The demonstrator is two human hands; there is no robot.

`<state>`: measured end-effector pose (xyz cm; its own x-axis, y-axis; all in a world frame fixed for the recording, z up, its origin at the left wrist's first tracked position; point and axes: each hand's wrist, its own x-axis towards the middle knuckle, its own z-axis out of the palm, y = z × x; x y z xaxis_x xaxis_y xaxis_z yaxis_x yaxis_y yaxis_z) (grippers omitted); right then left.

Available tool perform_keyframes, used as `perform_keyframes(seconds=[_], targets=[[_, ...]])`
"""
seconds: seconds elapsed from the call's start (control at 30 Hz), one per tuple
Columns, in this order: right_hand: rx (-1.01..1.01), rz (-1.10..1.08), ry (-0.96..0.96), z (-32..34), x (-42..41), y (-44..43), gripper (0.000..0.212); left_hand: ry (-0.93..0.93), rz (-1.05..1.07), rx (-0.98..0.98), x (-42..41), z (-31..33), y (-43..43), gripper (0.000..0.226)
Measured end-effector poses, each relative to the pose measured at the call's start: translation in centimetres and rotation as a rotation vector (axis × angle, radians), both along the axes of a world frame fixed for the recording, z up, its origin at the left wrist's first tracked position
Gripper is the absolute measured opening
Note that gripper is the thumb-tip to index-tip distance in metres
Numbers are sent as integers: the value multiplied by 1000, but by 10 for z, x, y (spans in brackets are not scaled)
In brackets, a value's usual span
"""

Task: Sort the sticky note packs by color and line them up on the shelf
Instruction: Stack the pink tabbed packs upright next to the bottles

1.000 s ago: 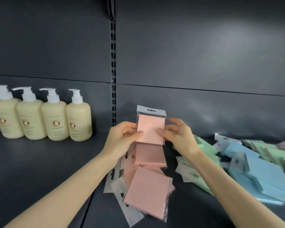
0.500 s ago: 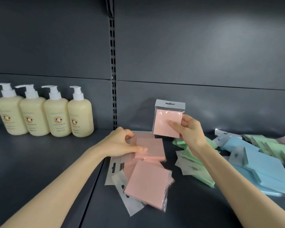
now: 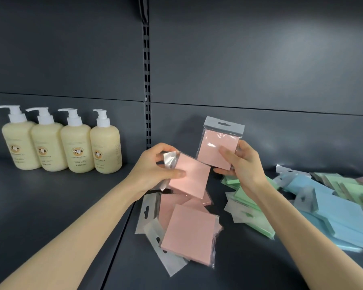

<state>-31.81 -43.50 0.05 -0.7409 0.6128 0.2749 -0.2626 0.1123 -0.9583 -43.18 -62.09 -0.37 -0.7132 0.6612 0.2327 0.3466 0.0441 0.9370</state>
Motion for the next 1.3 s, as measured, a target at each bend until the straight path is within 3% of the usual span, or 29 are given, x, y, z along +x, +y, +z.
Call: perform_keyframes(seconds=[0.23,0.47,0.7,0.8,0.9,1.0,1.1,1.3], targets=[[8,83,-19,2,0,-2,22,-47,21,228,-2,4,-1,45],[12,293,-124,0,-1,-14,18,73,67,273,0,4,0,50],[91,350,-185,-4,-3,-20,38,211,221,292,4,-3,8,62],[24,352,-133,-4,-4,-18,35,122,229,271,6,-4,10,66],[-59,354,-79,-4,-5,-14,37,-16,115,210,3,-4,7,45],[-63,377,-86,-5,-5,-12,34,-10,8,163,5,-5,7,28],[9,391,-123,-6,-6,-13,30,34,8,170,6,-7,9,33],[290,147,-170,-5,-8,-11,28,232,84,79,-1,-15,10,40]])
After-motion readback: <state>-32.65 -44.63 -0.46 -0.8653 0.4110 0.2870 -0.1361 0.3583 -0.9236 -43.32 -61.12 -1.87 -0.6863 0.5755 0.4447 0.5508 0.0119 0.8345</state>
